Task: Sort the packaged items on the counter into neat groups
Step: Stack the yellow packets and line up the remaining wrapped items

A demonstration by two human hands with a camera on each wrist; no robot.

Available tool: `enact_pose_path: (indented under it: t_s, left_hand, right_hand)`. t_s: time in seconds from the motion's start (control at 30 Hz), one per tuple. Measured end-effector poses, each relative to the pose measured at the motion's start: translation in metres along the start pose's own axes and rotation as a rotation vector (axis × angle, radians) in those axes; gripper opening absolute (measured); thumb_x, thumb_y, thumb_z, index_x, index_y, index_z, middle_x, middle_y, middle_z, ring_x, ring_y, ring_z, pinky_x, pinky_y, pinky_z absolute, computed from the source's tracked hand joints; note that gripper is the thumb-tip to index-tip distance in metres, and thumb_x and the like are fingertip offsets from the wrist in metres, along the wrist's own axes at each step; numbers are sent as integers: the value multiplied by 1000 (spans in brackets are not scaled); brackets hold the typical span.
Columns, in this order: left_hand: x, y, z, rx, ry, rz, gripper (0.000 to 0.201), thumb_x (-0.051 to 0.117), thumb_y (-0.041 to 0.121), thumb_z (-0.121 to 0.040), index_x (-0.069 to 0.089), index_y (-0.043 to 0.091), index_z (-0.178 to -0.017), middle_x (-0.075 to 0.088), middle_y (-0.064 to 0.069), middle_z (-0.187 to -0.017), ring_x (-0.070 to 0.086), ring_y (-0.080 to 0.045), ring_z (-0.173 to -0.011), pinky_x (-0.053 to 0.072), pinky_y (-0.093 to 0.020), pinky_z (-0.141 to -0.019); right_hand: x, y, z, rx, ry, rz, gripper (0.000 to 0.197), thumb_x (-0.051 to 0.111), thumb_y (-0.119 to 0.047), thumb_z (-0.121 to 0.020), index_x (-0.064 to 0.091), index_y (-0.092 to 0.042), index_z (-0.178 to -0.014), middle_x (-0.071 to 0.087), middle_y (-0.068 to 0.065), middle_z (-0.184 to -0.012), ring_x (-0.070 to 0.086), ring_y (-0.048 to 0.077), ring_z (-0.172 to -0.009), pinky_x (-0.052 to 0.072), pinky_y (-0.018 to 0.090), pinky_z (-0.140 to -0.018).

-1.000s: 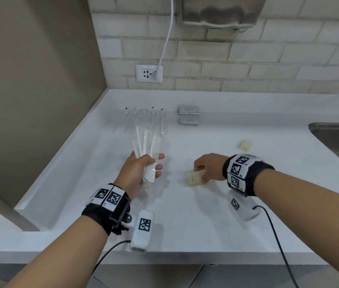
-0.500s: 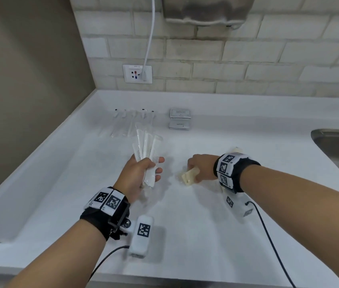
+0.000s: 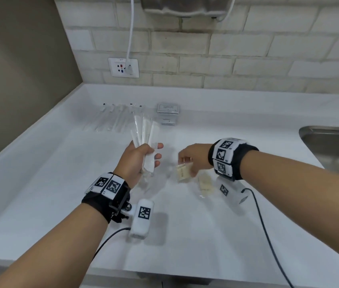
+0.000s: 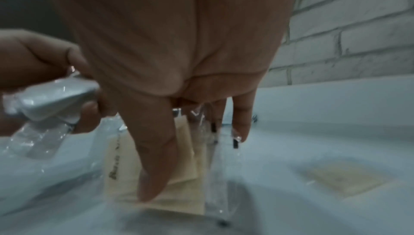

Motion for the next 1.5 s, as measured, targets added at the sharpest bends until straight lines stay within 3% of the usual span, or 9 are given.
enact_pose_path:
  t_s: [0.13,0.3,0.47,0.6,0.93,1.07,1.2,1.27,1.5]
  left_hand:
    - [12,-5,-5,-4,0,-8,46,39,-6,-89,46,2,-134,66,-15,-104,55,-23,-70,49,-34,-66]
    - [28,-12,-8,-14,-18,-7,46,40,-7,-88,44,2,-133,66,-15,-101,55,-23,-66,48,-34,-64]
    - [35,-16,-12,-16,-19,-9,45,39,-8,-89,45,1,-133,65,-15,-101,54,-23,-67,47,-33,-63]
    - [39,-17,-18,-16,-19,-20,46,39,-7,-88,44,2,-134,65,-15,-101,54,-22,-65,48,-33,-63]
    - [46,-21,-36,-18,-36,-28,47,40,-7,-89,44,6,-134,65,-13,-99,53,-22,-68,47,-33,-64]
    - [48,-22,-43,-24,-30,-31,47,40,-7,-88,46,7,-132,66,-13,-98,53,-22,-67,47,-33,-63]
    - [52,-25,-48,-32,-17,-44,41,41,-7,-88,48,2,-127,66,-15,-101,54,-22,-67,47,-34,-63]
    - [55,-26,-50,-35,-9,-54,39,41,-7,-88,49,1,-126,66,-14,-101,54,-23,-68,46,-35,-63]
    - [59,-28,-53,-46,16,-58,38,41,-8,-88,50,0,-125,68,-14,-101,55,-25,-69,46,-36,-65]
  right_hand:
    - [-4,32,28,43,-95,116,37,74,-5,-78,65,-10,-113,59,0,-100,51,16,-91,41,26,-77]
    - [29,39,33,28,-175,61,68,73,-5,-79,48,-28,-137,54,-8,-104,56,12,-84,44,26,-81]
    - [37,32,23,-56,-212,222,76,73,-8,-78,38,-29,-142,49,1,-130,53,24,-118,48,35,-89]
    - [29,29,13,-71,-122,373,76,82,-27,-69,43,-24,-134,37,1,-126,39,24,-115,50,44,-91]
    - [30,66,-4,-20,-64,196,28,74,-23,-72,49,-22,-84,47,-10,-74,55,20,-84,45,28,-69]
    - [5,95,-4,41,-40,252,44,78,-29,-76,35,-30,-64,38,-14,-74,42,13,-87,41,28,-71]
    - [-12,124,-6,112,-82,410,30,74,-39,-77,49,-21,-76,46,-5,-101,44,21,-110,40,26,-83]
    - [-7,127,-10,105,-88,489,34,70,-38,-81,58,-20,-107,45,1,-123,40,22,-127,32,20,-84]
    - [1,125,-25,120,-37,401,62,74,-30,-72,44,-10,-123,44,6,-128,48,24,-117,46,36,-94]
Point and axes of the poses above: each hand's wrist, its own z-axis away from the middle knuckle, its own x-axis out of the palm, y = z × x, the point moved 6 cm from there along -z, towards the middle knuckle
